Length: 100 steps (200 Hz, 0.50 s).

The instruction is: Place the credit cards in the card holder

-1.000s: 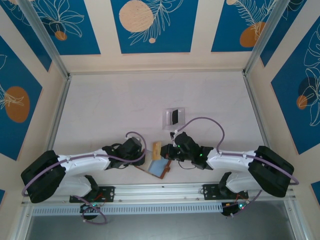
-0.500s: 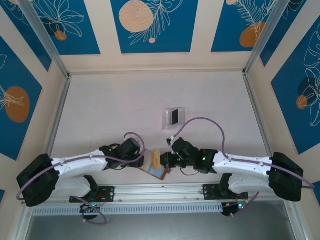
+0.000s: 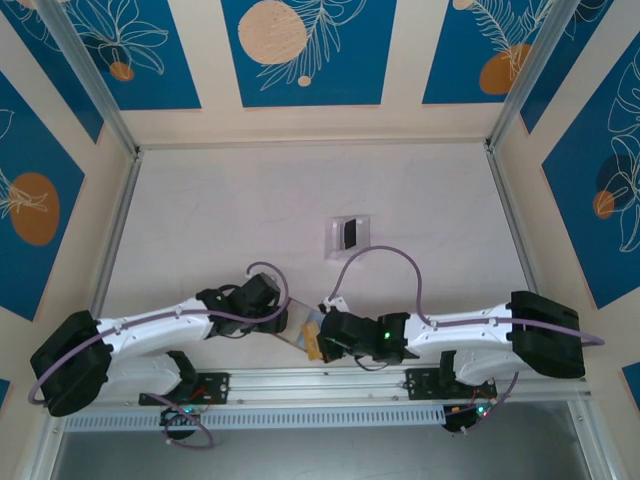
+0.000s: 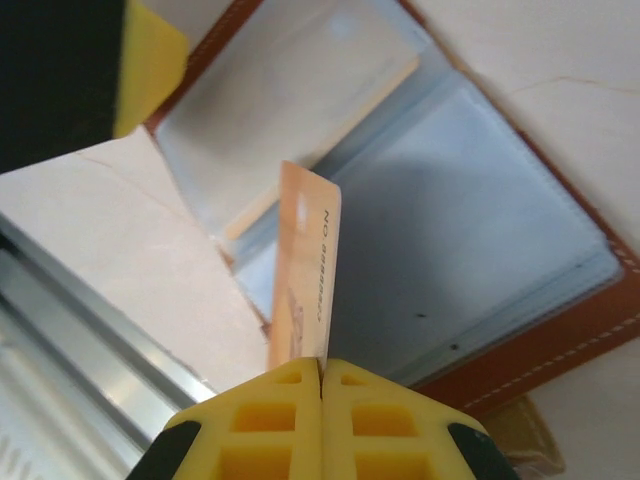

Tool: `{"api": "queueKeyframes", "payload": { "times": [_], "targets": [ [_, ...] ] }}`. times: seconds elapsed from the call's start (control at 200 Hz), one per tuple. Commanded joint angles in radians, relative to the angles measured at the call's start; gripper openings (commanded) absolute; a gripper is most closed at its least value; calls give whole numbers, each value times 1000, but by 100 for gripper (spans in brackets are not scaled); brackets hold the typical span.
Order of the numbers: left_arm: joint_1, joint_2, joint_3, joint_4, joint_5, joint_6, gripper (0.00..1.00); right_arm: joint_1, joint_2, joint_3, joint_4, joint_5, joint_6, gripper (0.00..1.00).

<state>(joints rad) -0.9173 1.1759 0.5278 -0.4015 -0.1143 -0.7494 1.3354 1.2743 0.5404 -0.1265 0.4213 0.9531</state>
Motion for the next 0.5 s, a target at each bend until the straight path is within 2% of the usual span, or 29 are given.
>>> {"api": "queueKeyframes", "payload": {
  "times": [0.0, 0.255, 0.375, 0.495],
  "targets": [
    [12, 16, 35, -25, -18, 7, 63, 7, 9, 0, -103, 182, 3, 0],
    [15, 61, 77, -22, -8, 30, 64, -68, -82, 4, -214, 272, -61, 0],
    [16, 94, 100, -11, 1, 42, 64, -128, -169, -31, -159, 200, -117, 0],
    [20, 132, 115, 0, 8, 42, 64, -141, -196, 8, -148, 151, -160, 0]
  ]
}}
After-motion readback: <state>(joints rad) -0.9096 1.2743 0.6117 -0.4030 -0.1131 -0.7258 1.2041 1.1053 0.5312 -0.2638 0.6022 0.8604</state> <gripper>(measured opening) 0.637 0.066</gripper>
